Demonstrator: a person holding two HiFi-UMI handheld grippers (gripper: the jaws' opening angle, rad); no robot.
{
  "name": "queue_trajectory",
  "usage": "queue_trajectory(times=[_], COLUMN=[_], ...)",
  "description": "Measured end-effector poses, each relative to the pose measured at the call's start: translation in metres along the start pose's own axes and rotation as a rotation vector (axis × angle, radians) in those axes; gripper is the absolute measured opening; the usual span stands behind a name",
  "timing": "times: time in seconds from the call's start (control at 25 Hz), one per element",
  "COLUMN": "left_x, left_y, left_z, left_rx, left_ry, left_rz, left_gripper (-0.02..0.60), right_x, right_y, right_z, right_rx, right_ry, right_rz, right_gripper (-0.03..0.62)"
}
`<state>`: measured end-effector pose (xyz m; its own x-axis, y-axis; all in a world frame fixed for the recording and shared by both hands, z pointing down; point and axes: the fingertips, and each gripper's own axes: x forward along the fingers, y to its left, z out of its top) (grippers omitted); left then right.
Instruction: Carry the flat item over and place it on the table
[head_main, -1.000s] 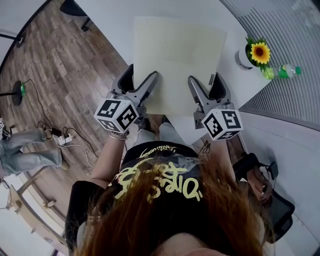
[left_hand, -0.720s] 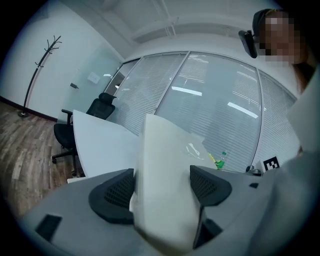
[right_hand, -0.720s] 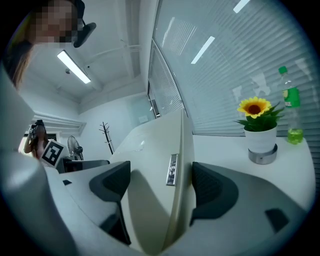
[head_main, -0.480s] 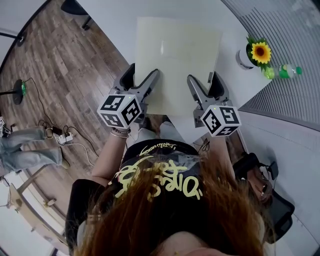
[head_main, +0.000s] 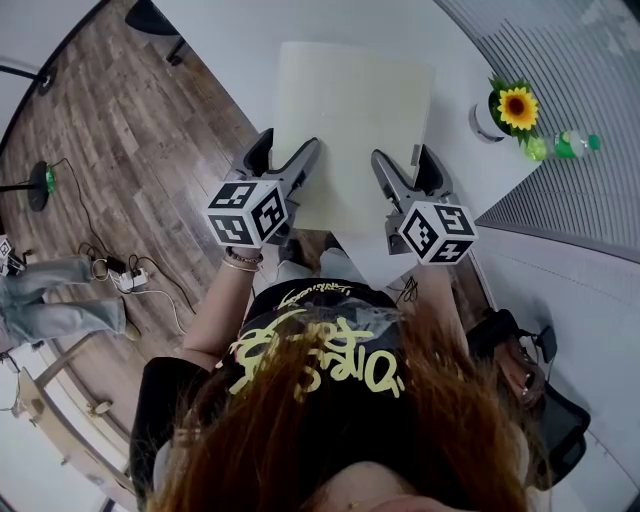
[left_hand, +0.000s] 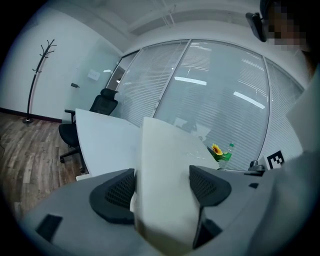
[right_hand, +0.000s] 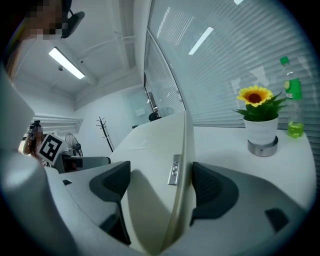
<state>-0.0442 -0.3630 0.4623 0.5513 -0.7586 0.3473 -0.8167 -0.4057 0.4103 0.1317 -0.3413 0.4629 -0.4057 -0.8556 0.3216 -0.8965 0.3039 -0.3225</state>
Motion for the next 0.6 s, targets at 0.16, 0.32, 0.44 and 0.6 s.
queue_trajectory(times=[0.16, 0.32, 0.44, 0.6], left_x=[0.003, 0.005, 0.007, 0.01], left_y=[0.003, 0.005, 0.007, 0.01], left_z=[-0.004, -0.006, -0.008, -0.011], left_rx=[-0.013, -0.018, -0.022, -0.025], left_ry=[0.03, 0.047, 0.06, 0.079], left_rz=[0.011, 0.023, 0.032, 0.044], left_gripper=[0.344, 0.344, 0.342, 0.342], right_x=[0.004, 0.008, 0.011, 0.015], right_y=[-0.003, -0.004, -0.005, -0.007], right_z=[-0.005, -0.007, -0.009, -0.012], right_rx=[0.014, 0.016, 0.019, 0.026], right_ry=[0.038, 0.059, 0.077, 0.105], right_rz=[-0.004, -0.006, -0.009, -0.011], right_gripper=[0.373, 0.373, 0.373, 0.373])
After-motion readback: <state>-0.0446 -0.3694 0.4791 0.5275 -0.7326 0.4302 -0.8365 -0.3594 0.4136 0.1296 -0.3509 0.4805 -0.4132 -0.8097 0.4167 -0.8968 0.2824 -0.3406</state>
